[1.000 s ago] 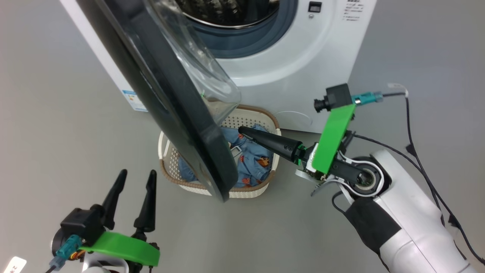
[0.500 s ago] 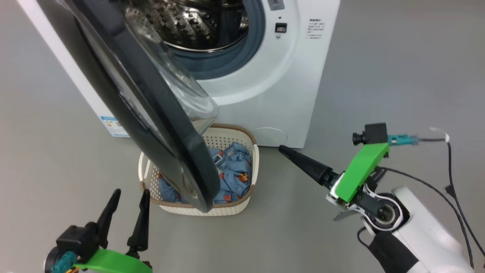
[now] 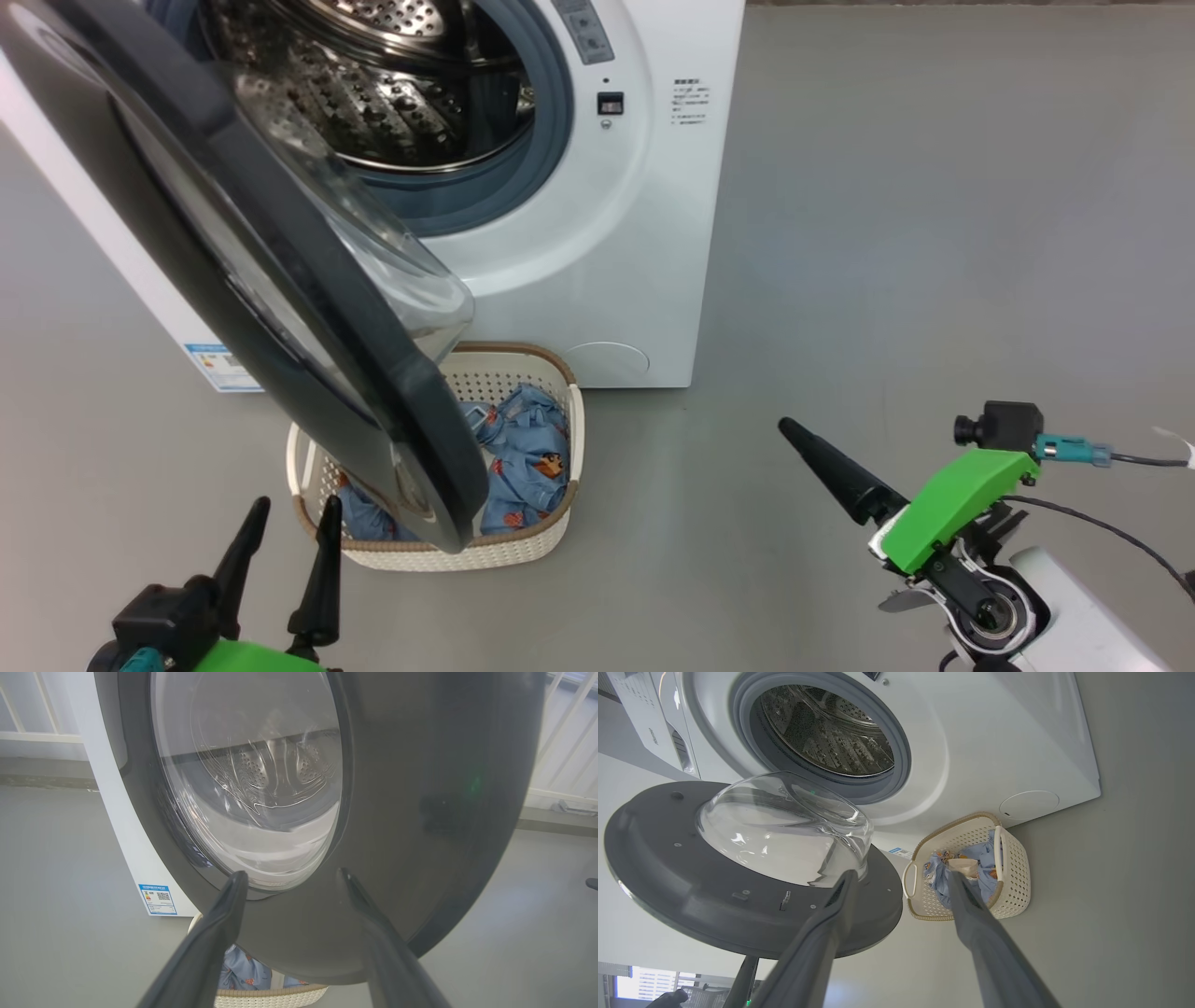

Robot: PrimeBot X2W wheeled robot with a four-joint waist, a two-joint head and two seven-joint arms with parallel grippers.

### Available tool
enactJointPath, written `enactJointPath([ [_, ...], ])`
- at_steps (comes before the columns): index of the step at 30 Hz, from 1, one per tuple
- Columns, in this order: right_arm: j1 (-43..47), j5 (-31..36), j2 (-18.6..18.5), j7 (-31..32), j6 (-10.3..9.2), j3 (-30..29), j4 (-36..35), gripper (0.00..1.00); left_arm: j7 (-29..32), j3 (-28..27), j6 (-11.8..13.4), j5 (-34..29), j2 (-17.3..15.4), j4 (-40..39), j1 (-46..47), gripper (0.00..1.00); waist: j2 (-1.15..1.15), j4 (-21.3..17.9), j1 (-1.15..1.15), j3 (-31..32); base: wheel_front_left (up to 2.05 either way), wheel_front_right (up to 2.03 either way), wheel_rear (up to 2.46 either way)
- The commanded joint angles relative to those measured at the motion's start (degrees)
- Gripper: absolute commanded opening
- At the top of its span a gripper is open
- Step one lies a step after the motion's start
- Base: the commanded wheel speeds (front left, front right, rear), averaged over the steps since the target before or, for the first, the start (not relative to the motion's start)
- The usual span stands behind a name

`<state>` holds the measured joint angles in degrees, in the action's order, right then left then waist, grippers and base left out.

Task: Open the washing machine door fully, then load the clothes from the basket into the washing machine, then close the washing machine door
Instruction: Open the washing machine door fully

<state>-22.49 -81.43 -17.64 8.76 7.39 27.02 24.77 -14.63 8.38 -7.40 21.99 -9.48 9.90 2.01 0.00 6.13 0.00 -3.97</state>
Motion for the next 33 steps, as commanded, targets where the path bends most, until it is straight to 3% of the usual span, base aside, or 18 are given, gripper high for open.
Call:
enactJointPath([
  [1,0.64,1.12,-0.84,-1.81,0.10,1.04,-1.07,1.00,-0.37,-2.57,-0.09,-0.32,-1.30,-1.35,0.55,1.00,0.00,-0.88,0.00,0.15,0.00,0.00,0.00],
  [15,2.16,9.88,-8.37,-18.34,0.10,8.69,1.70,1.00,-0.37,-4.52,-0.09,-0.20,-1.41,-1.11,-0.13,1.00,0.00,-2.01,0.00,-0.47,0.00,0.00,0.00],
  [22,0.39,16.39,-9.47,-23.62,0.10,10.37,5.71,1.00,-0.37,-5.21,-0.09,-0.23,-1.59,-0.71,0.10,1.00,0.00,-1.79,0.00,-0.92,0.00,0.00,0.00],
  [33,4.78,37.55,-5.15,-23.75,0.10,-7.46,0.21,1.00,-0.37,-6.19,-0.09,-0.73,-1.22,-1.39,0.28,1.00,0.00,-1.55,0.00,-1.68,0.00,0.00,0.00],
])
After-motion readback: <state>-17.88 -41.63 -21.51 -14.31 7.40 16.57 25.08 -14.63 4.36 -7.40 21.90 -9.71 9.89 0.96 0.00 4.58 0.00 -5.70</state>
